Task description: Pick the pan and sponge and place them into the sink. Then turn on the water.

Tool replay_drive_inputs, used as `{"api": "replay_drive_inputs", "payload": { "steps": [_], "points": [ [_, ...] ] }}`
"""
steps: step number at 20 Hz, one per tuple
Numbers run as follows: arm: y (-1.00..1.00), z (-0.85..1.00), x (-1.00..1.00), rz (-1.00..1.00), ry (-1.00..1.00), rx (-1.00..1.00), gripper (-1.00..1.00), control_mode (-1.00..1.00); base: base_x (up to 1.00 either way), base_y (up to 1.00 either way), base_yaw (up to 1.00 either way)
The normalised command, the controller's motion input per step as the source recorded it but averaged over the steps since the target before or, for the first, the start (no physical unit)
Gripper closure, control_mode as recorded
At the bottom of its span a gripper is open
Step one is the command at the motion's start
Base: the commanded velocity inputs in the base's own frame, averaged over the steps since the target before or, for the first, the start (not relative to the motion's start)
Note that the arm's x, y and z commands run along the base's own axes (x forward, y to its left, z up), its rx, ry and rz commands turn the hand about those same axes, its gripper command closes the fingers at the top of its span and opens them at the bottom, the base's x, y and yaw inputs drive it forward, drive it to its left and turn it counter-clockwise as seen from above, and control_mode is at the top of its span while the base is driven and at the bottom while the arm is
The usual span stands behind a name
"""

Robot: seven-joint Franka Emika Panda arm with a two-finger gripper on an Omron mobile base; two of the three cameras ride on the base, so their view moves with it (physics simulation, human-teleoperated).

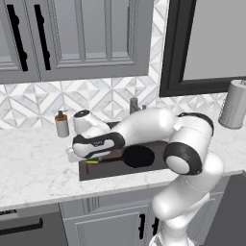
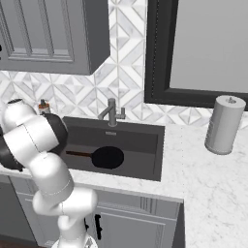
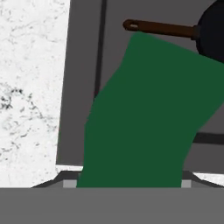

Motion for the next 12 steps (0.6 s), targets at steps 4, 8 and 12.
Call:
{"api": "replay_drive_inputs", "payload": {
  "steps": [4, 8, 12],
  "points": [
    [-0.78, 0.00, 0.42, 0.00, 0.05, 0.00, 1.00, -1.00, 0.00, 0.00, 0.00],
    [-0.49, 0.00, 0.62, 0.00, 0.11, 0.00, 1.00, -1.00, 0.00, 0.00, 0.00],
    [-0.47, -0.01, 0.59, 0.00, 0.11, 0.00, 1.00, -1.00, 0.00, 0.00, 0.00]
  ]
}}
